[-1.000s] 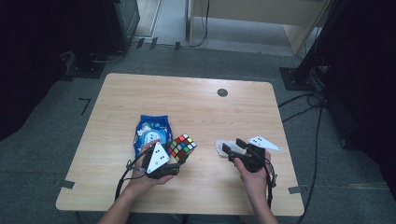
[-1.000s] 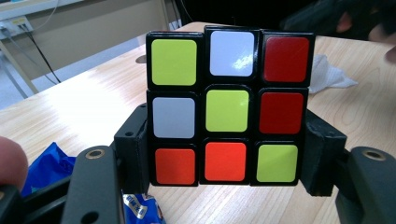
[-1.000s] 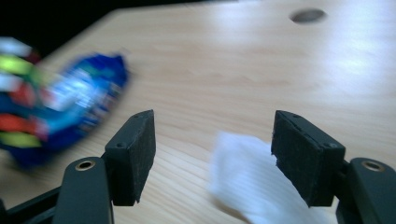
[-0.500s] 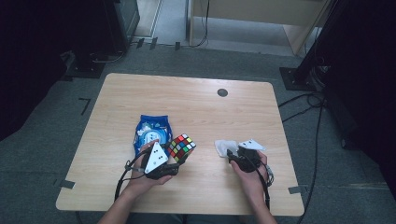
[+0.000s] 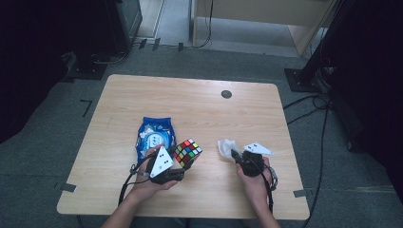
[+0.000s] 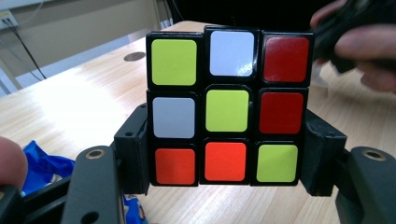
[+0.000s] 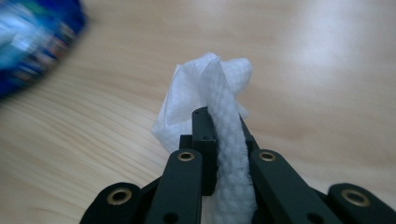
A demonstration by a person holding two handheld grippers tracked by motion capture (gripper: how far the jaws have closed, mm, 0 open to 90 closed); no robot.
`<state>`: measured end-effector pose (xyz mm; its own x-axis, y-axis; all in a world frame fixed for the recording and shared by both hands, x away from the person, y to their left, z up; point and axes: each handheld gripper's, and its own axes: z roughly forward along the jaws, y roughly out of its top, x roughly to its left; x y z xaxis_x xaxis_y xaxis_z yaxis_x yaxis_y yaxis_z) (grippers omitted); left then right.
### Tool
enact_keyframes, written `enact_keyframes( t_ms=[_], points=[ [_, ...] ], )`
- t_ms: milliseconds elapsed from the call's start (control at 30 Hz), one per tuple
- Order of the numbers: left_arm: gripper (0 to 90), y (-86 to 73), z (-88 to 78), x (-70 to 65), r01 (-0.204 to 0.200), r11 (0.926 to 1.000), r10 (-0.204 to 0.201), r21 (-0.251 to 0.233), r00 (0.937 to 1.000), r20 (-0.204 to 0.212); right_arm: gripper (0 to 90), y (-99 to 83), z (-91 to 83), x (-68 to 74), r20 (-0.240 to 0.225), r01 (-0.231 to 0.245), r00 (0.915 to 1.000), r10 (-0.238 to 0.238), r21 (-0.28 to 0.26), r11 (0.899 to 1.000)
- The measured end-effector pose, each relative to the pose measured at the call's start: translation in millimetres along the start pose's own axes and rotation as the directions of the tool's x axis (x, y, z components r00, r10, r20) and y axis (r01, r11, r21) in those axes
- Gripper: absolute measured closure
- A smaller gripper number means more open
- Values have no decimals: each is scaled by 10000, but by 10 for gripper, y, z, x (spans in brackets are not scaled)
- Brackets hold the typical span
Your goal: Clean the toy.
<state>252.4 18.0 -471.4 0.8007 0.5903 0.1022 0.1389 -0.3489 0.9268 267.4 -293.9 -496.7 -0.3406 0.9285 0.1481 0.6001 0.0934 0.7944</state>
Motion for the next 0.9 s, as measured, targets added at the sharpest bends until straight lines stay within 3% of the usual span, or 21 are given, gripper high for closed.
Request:
enact_keyframes(
  t_ms=[67,133,200,267,367,433,500,633,733,867,900],
  points=[
    [338,-4,13,-8,9,10000,-9,40,10000,16,872,83,-132,120,-685,146,9974,-203,-816,9966],
    [338,-1,24,-18,-34,10000,34,26,10000,54,872,161,-270,251,-1248,357,9906,-556,-1563,9871],
    [338,5,41,-39,-44,10000,44,33,9999,126,872,247,-428,419,-1694,689,9794,-1097,-2300,9707],
    [338,9,57,-69,-48,10000,48,10,9997,227,871,322,-573,586,-2286,818,9610,-1556,-3025,9496],
    [338,19,71,-133,-184,9998,183,21,9991,387,869,352,-651,781,-2968,917,9348,-1950,-3287,9400],
    [338,29,72,-176,-283,9996,285,-46,9982,522,868,331,-625,871,-3124,1082,9268,-2086,-3097,9447],
    [338,41,64,-208,-383,9992,389,-112,9972,646,869,300,-580,885,-3092,1112,9284,-2062,-2983,9480],
    [339,52,57,-240,-643,9979,649,-97,9947,800,867,249,-502,822,-3071,663,9398,-1501,-2671,9614],
    [339,68,49,-246,-719,9973,729,-147,9937,854,862,246,-469,780,-2936,621,9455,-1409,-2624,9630],
    [339,94,12,-237,-624,9972,661,-418,9933,948,861,222,-396,689,-2290,836,9636,-1381,-2324,9690],
    [340,109,-5,-226,-486,9973,540,-550,9934,1012,861,210,-358,661,-2156,831,9682,-1271,-2019,9759]
  ],
)
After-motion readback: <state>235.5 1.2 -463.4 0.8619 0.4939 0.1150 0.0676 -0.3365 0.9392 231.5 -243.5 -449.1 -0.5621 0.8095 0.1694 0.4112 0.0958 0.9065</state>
